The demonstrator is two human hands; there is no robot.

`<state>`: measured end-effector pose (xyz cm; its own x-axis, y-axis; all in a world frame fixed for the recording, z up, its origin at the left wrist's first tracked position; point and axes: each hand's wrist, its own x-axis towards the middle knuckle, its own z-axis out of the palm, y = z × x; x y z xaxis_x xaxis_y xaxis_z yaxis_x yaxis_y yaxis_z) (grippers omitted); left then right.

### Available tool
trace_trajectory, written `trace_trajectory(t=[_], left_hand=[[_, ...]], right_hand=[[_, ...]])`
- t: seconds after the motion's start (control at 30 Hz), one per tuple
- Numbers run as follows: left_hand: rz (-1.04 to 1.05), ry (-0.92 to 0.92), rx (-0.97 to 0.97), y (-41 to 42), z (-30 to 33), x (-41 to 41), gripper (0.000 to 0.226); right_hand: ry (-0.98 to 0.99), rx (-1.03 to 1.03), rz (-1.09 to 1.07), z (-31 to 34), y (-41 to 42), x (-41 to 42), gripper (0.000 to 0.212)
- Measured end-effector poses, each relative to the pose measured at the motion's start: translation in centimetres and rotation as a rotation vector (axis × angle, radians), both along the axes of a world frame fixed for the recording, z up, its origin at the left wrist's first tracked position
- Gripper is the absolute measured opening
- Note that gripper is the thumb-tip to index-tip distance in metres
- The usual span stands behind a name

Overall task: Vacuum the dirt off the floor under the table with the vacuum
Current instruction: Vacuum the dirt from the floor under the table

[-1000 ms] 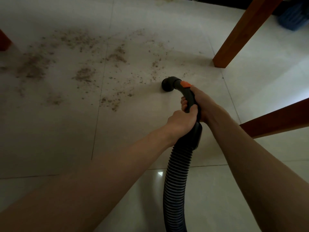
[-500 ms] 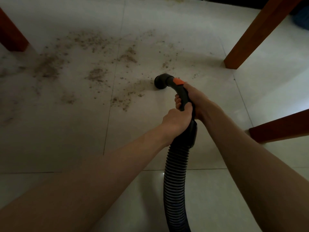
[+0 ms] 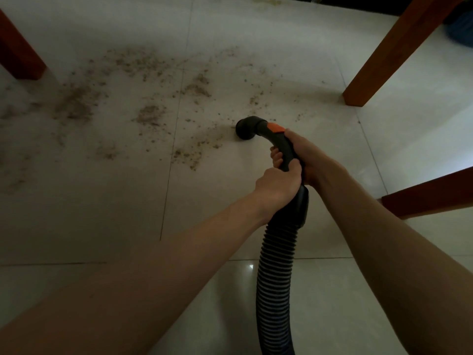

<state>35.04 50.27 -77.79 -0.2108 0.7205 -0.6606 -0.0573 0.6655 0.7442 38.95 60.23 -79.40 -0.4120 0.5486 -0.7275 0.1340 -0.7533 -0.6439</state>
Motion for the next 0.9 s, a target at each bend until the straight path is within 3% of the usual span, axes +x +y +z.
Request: trace_trajectory(t=[0.37,0.9], left_hand=[[0.051,0.027,-0.018,0.0,-0.4,-2.7,0.056],[0.050,-0.038,-0.005,-3.4,-1.1,0.4,0.060]], right_hand=[[0.010,0.030,-0.013,-0.5,-0.1,-3.0,0.051],[-0.103,0.089,0.053,-0.1,-2.9,0.2,0.049]])
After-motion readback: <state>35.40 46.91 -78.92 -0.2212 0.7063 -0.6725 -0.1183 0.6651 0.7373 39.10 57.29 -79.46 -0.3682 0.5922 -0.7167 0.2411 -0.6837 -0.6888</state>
